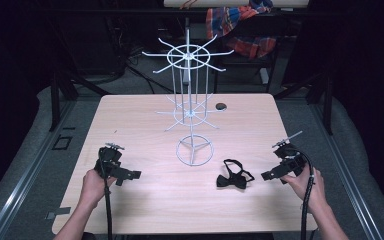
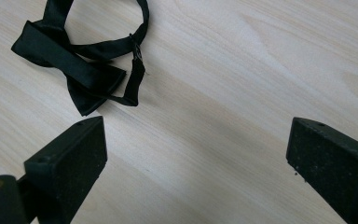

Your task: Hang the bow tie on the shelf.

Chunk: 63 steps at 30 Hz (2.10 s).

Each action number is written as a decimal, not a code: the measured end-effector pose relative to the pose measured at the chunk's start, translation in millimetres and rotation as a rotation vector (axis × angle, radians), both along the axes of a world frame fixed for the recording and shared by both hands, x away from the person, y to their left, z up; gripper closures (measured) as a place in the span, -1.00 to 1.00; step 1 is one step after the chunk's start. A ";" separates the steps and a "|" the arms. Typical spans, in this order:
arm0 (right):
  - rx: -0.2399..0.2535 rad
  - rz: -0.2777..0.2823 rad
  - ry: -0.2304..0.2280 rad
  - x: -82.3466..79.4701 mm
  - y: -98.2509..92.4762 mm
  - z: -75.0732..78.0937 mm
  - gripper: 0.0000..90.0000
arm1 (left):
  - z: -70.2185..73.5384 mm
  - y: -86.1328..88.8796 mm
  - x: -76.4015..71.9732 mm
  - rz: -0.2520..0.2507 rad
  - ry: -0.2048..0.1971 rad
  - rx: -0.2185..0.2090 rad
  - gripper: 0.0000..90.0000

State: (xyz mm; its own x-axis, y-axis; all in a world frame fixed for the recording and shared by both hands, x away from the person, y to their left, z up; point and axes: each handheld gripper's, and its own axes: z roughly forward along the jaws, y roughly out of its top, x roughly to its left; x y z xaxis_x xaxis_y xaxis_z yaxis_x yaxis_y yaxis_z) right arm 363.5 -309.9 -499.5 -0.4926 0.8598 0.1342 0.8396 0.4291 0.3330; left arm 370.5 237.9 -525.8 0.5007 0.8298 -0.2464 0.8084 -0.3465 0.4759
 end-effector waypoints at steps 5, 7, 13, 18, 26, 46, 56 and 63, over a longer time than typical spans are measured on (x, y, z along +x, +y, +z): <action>0.023 -0.009 -0.005 -1.4 0.1 -0.4 -0.92 | 0.5 -3.6 -0.6 -0.010 -0.001 0.018 -1.00; 0.020 -0.003 -0.002 -1.0 -0.6 0.5 -0.92 | 0.6 -3.5 -0.8 -0.015 0.000 0.026 -1.00; 0.026 0.003 0.005 3.9 3.1 -0.8 -0.95 | 1.3 -1.9 -0.9 -0.012 0.002 0.038 -1.00; 0.043 0.007 0.002 4.8 7.2 1.0 -0.97 | 0.6 -2.8 -0.4 -0.009 0.005 0.045 -1.00; 0.056 0.016 -0.007 15.1 18.1 7.5 -0.92 | 0.4 -3.7 -0.4 -0.007 0.007 0.054 -1.00; 0.049 0.045 0.019 55.9 68.7 -16.0 -0.91 | -2.4 -5.5 1.0 -0.009 0.018 0.059 -1.00; -0.033 0.053 0.057 58.9 82.8 -32.4 0.27 | -2.9 -5.8 1.1 -0.020 0.029 0.056 -1.00; -0.071 0.068 0.086 60.3 82.7 -37.0 0.57 | -3.1 -6.7 1.8 -0.029 0.030 0.057 -1.00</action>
State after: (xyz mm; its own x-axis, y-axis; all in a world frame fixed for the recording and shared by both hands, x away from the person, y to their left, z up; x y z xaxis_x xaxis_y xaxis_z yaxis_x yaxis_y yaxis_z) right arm 423.8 -227.3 -536.5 -0.5393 0.8338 0.1181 0.8320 0.5059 0.2277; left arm 372.4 231.2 -528.9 0.5176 0.8282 -0.2147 0.8115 -0.3957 0.4301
